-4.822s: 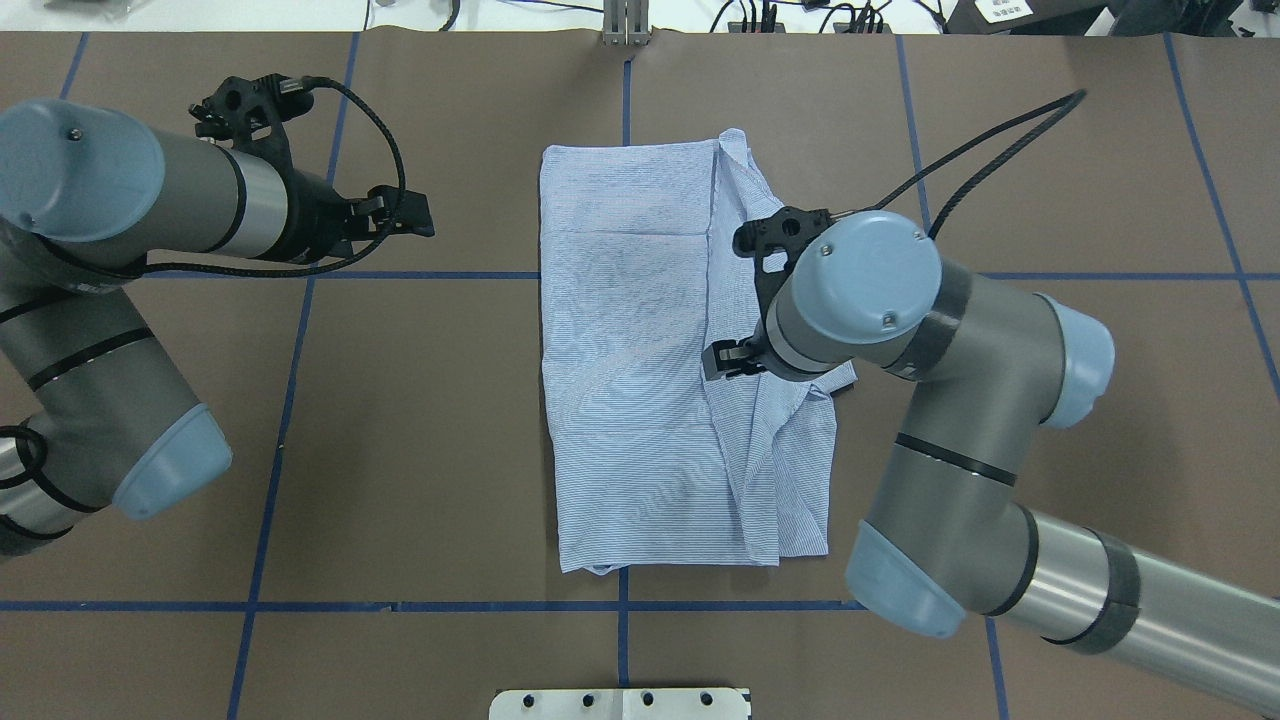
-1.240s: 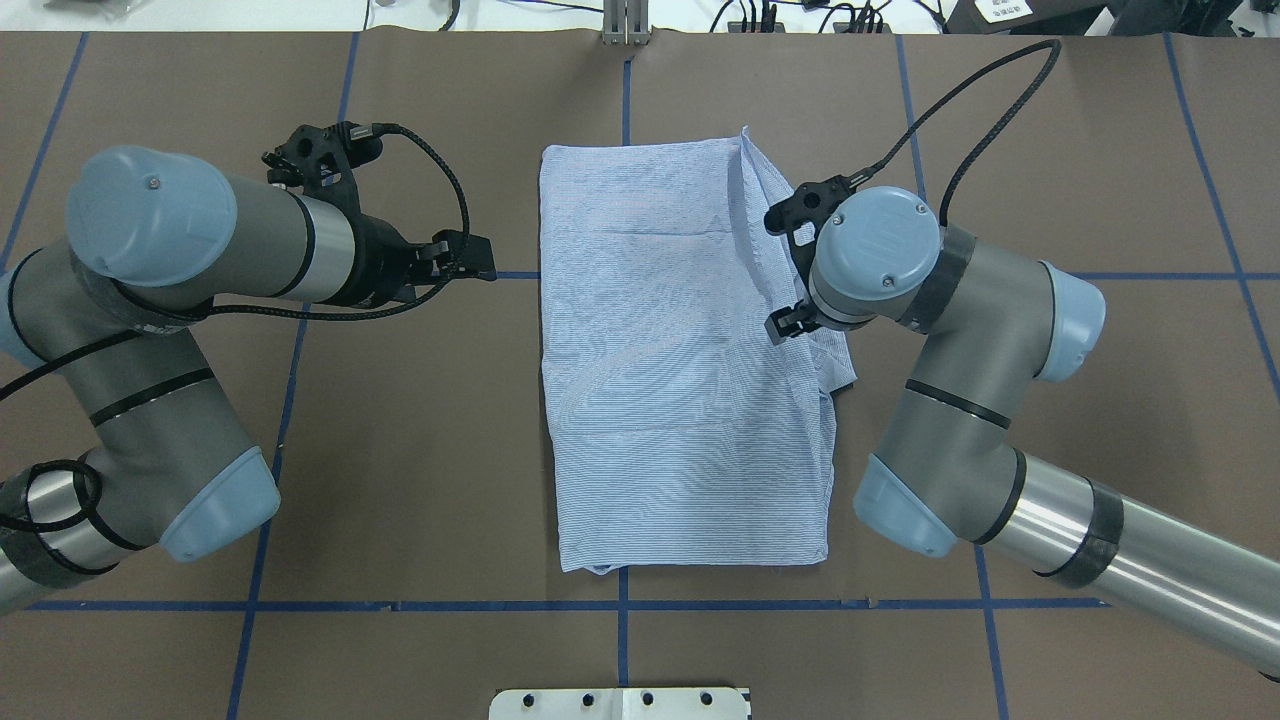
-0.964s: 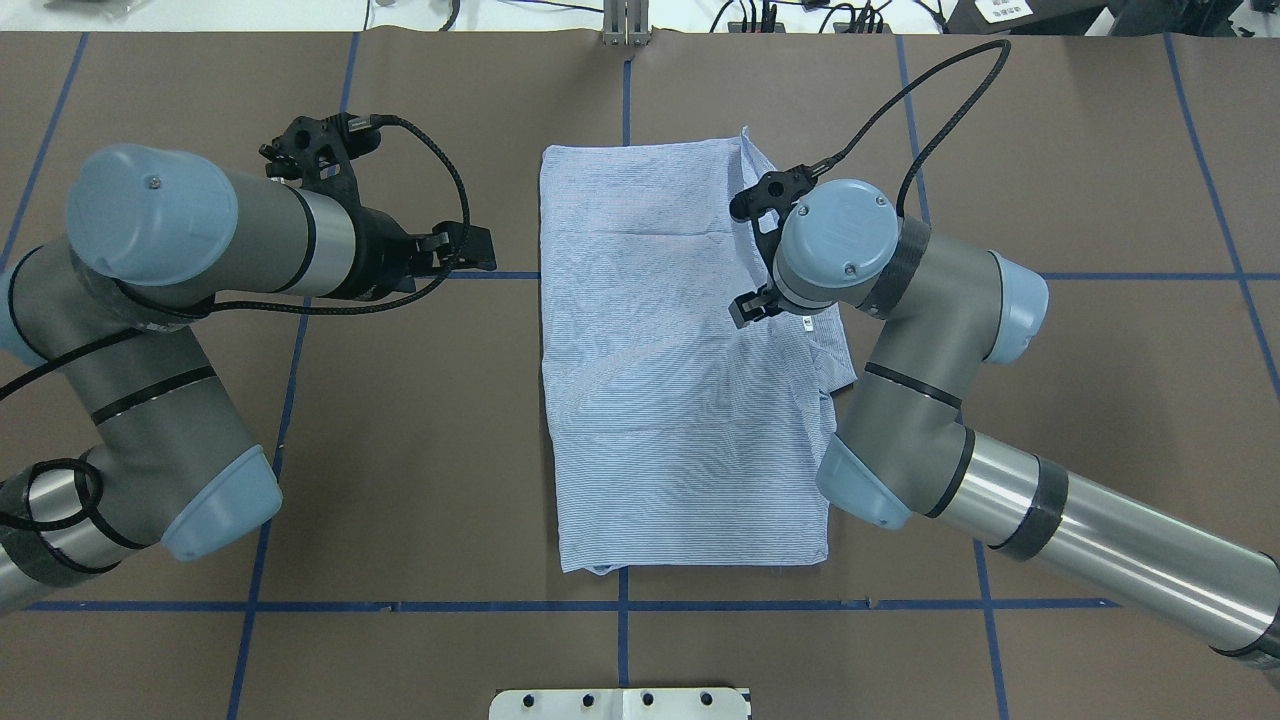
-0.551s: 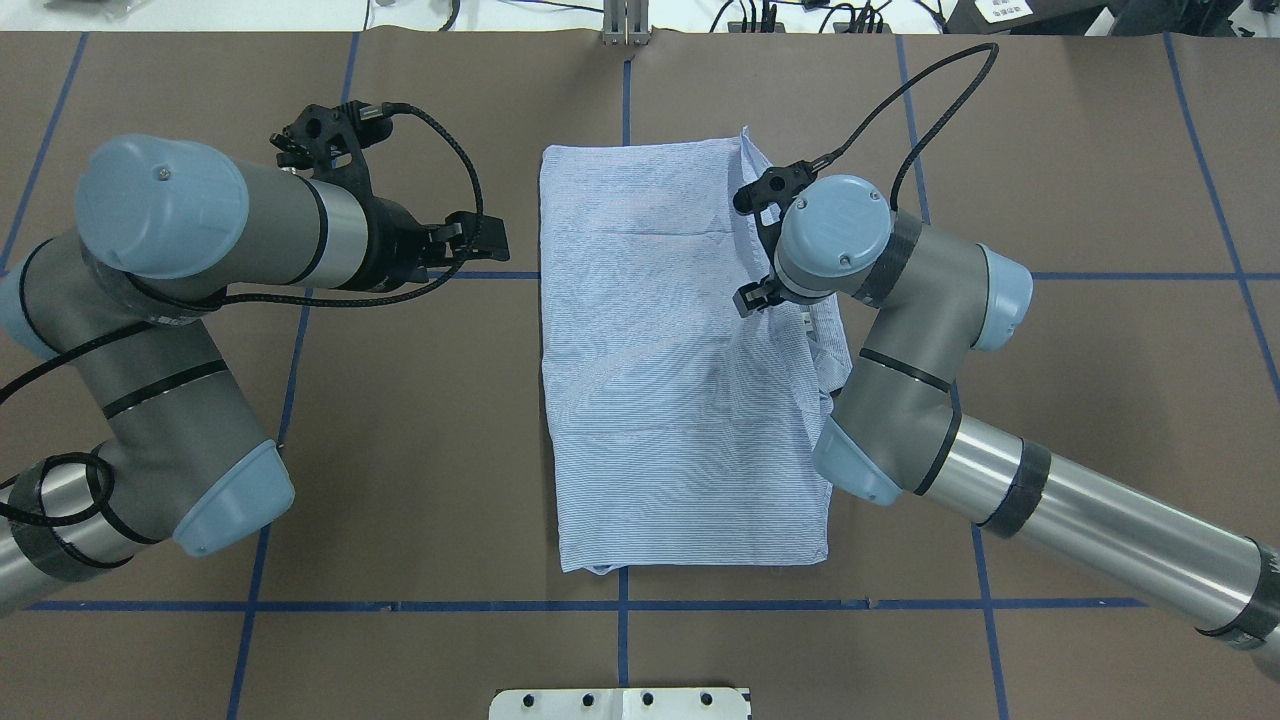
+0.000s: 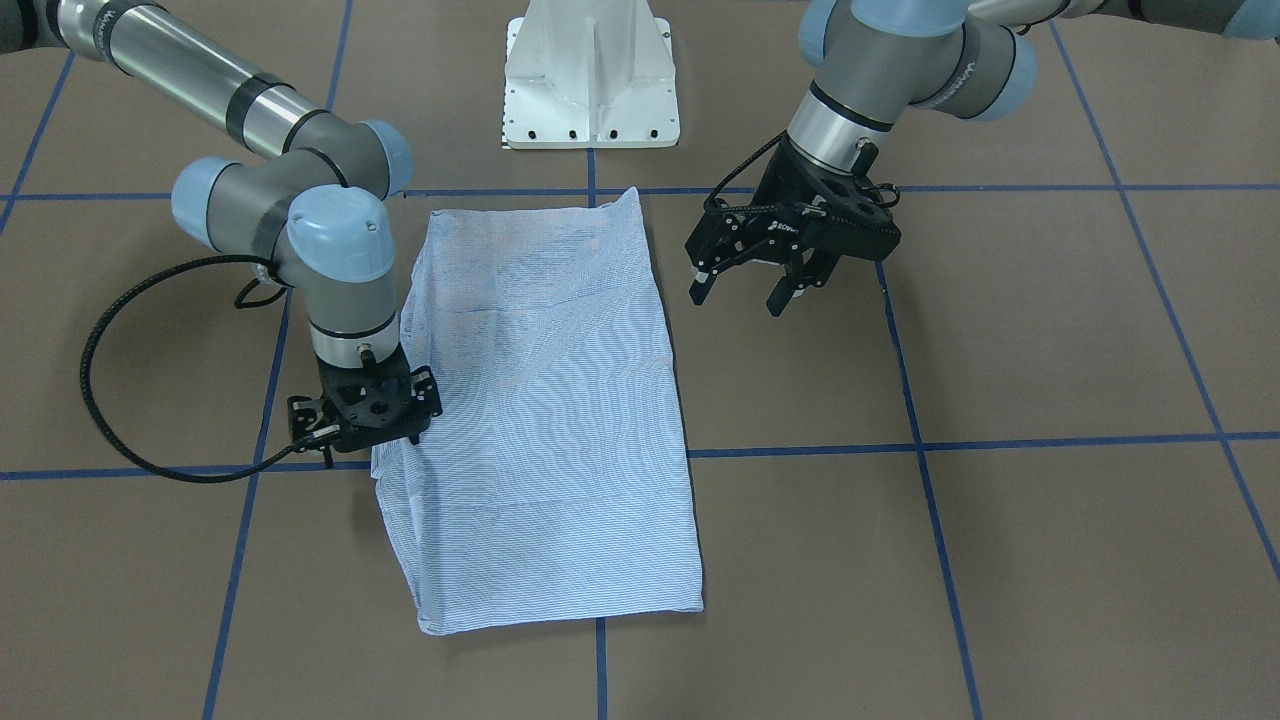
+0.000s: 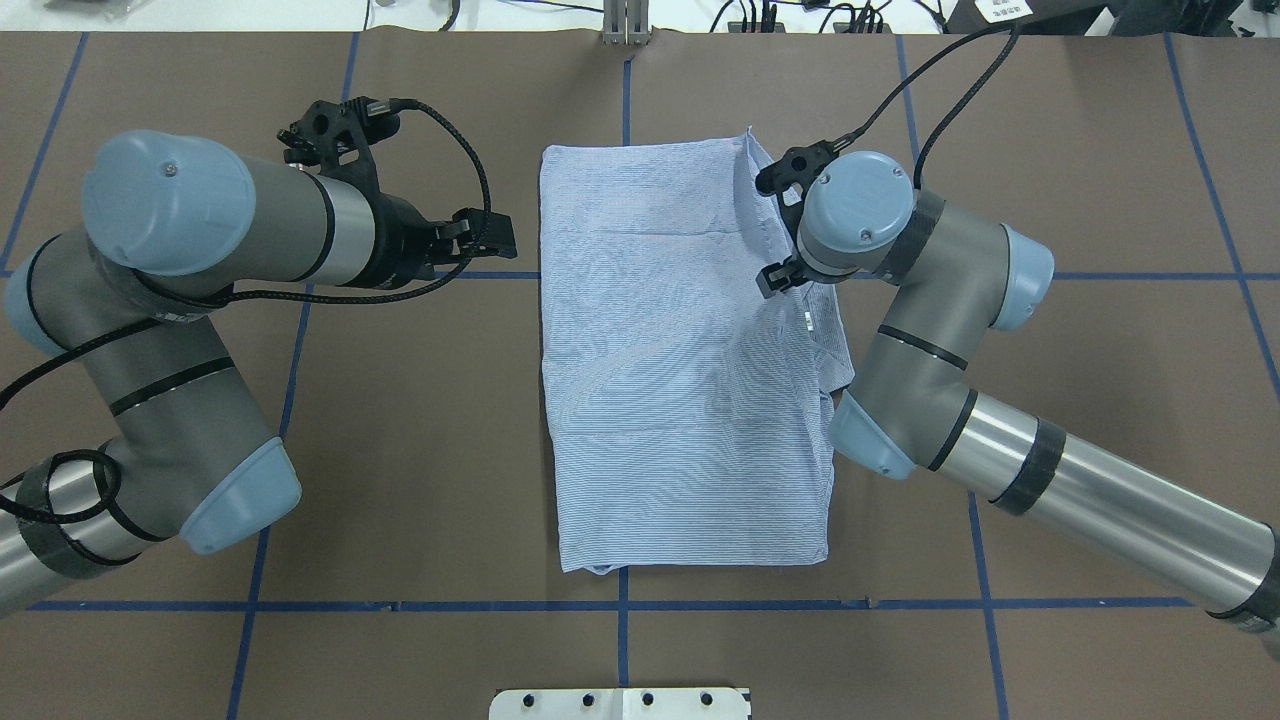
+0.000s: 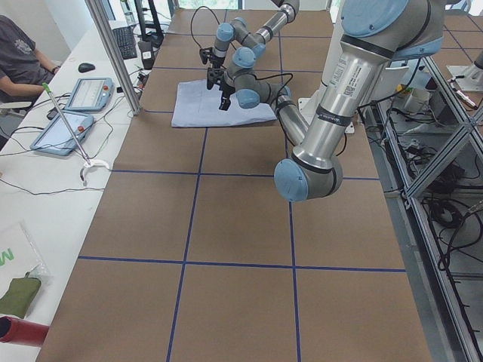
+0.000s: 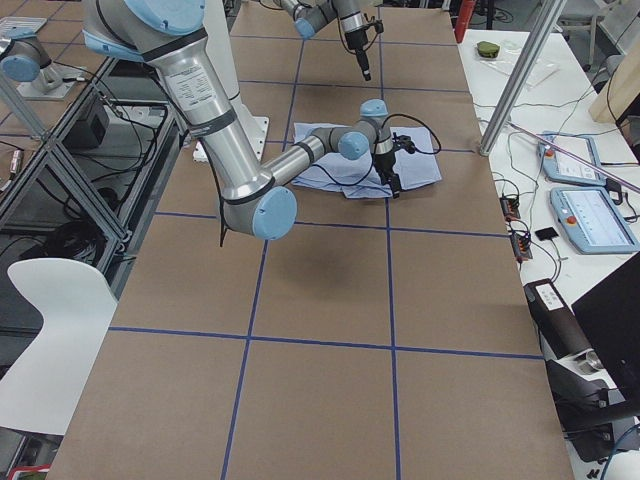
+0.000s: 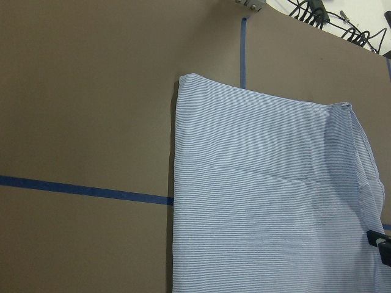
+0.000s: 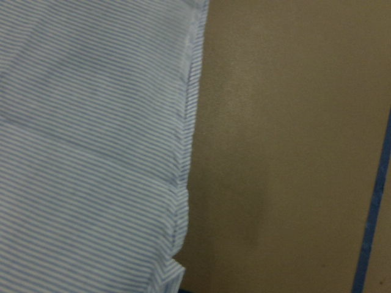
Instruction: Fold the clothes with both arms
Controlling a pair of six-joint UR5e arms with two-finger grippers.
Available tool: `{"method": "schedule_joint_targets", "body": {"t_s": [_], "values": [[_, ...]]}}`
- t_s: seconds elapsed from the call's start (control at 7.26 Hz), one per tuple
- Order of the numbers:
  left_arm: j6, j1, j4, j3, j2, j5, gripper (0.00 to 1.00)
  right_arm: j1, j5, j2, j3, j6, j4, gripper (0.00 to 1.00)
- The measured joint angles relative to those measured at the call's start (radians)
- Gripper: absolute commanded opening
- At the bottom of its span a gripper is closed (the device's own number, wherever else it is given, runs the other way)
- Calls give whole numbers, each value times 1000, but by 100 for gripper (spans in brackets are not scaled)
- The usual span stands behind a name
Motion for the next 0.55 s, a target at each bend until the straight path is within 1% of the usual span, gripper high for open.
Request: {"method": "schedule_joint_targets", "body": {"t_s": [0.28,0.55], "values": [[0,-1,1,0,-7,-1,100,41,23,-8,-34,-34,1,100],[0,-2,2,-3,-7,-3,100,80,110,-2,-19,-41,4,100]]}}
